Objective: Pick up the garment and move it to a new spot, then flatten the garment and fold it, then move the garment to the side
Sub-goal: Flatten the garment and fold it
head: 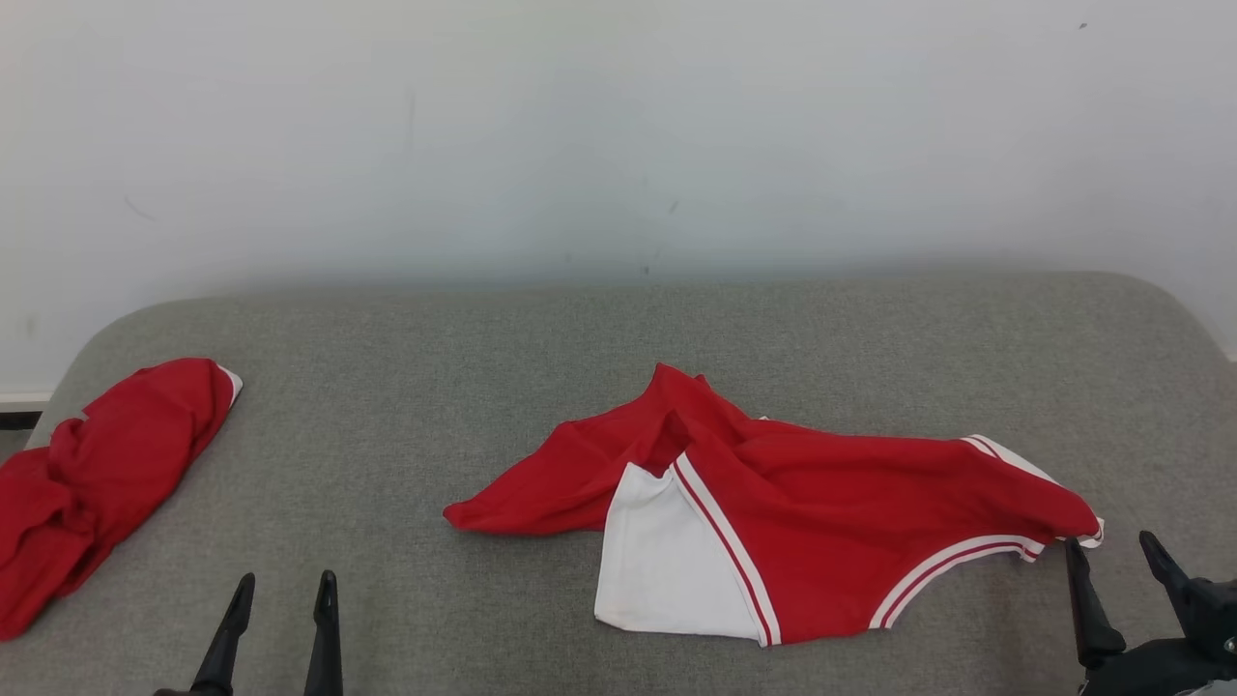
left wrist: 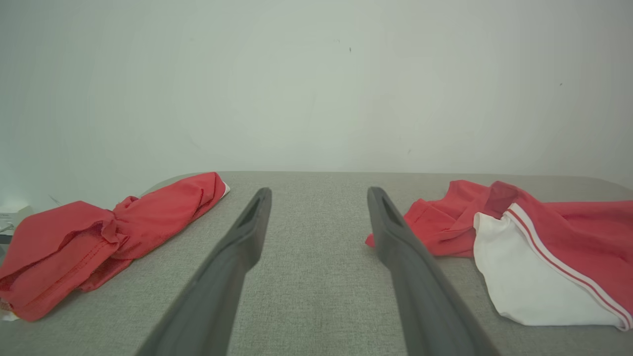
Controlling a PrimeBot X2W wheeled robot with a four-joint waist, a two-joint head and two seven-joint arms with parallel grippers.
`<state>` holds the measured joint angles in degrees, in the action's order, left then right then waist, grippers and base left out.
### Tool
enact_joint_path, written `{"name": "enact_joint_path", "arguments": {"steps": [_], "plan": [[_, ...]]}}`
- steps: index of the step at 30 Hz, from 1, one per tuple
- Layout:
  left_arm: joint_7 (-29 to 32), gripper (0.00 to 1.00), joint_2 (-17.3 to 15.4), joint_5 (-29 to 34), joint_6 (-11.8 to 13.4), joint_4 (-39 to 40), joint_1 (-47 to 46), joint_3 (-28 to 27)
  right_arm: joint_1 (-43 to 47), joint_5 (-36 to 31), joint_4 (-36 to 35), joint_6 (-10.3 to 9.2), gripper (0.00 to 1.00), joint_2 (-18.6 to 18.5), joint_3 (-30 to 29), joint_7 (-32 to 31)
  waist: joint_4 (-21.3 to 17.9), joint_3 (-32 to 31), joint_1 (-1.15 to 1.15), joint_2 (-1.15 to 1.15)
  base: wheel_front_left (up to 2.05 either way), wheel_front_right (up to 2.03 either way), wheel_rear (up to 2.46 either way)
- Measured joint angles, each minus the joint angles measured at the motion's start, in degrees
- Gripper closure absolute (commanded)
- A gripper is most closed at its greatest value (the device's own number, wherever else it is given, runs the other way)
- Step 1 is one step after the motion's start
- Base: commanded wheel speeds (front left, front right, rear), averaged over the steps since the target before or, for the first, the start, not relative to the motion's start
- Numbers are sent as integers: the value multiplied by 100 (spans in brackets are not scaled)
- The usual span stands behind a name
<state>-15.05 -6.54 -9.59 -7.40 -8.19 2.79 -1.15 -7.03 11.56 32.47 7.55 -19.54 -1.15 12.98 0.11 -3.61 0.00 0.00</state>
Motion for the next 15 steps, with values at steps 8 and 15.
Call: {"name": "enact_joint_path", "arguments": {"steps": [8, 15], "plan": [[0, 0, -12, 29, -1, 37, 53, -126, 424, -15, -1147, 0, 0, 346, -15, 124, 10, -91, 0, 0, 0, 0, 0], [0, 0, -10, 49, -1, 79, 91, -149, 967, -100, -1928, 0, 0, 802, -90, 175, 161, -125, 0, 0, 0, 0, 0]]}}
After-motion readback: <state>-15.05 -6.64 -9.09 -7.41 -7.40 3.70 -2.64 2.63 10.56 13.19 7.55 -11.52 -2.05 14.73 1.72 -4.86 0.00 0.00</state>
